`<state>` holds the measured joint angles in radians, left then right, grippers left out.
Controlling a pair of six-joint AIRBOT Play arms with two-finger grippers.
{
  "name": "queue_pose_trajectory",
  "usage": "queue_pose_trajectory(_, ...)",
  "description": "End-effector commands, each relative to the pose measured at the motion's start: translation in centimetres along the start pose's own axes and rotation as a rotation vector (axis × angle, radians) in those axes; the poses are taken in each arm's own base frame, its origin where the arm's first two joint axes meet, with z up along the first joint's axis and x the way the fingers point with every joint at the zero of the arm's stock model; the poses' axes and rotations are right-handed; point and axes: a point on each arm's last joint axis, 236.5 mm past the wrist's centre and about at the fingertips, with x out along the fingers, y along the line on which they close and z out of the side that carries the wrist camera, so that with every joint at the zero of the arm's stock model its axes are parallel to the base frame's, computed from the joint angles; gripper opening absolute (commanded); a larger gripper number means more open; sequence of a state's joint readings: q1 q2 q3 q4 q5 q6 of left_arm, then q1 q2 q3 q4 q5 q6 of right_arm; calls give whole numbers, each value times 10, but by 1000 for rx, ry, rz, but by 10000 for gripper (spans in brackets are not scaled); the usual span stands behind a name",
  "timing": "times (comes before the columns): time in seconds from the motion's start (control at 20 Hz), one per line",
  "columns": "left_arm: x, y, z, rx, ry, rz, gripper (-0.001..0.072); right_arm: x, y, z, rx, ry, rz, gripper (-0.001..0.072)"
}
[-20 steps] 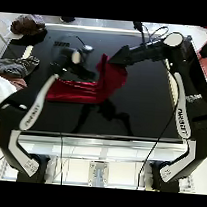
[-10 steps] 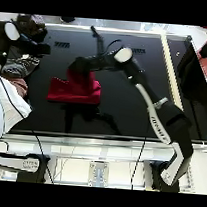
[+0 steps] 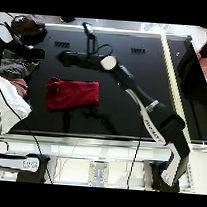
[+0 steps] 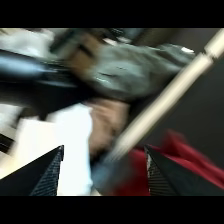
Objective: Fold the shirts.
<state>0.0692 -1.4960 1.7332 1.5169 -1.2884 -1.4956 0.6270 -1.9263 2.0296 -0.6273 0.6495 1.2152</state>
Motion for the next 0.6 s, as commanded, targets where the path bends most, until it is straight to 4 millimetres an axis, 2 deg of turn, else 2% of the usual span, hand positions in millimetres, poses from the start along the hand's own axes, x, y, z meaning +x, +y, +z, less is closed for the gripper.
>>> queue_pose_trajectory(0.0,1,1,-4,10,15,0,12,-50,-94,-34,-5,256,-175,551)
queue_pose_trajectory(0.1,1,1,-4,10,14,0,12,-98,-166,-56,121,385,-377,550)
queue_pose_trajectory(0.15,1,1,-4,10,14,0,12,-119,-193,-70,211,429,-458,551)
queue_pose_trajectory(0.2,1,1,-3,10,11,1,12,-130,-210,-83,290,455,-488,551)
queue_pose_trajectory(0.3,1,1,-3,10,12,1,12,-130,-223,-111,419,489,-444,432)
queue_pose_trajectory(0.4,1,1,-3,10,12,0,12,-113,-225,-139,515,519,-360,437)
queue_pose_trajectory(0.5,1,1,-3,10,12,1,12,-92,-221,-160,612,534,-263,523)
queue_pose_trajectory(0.55,1,1,-3,10,12,1,12,-83,-219,-168,657,536,-216,525)
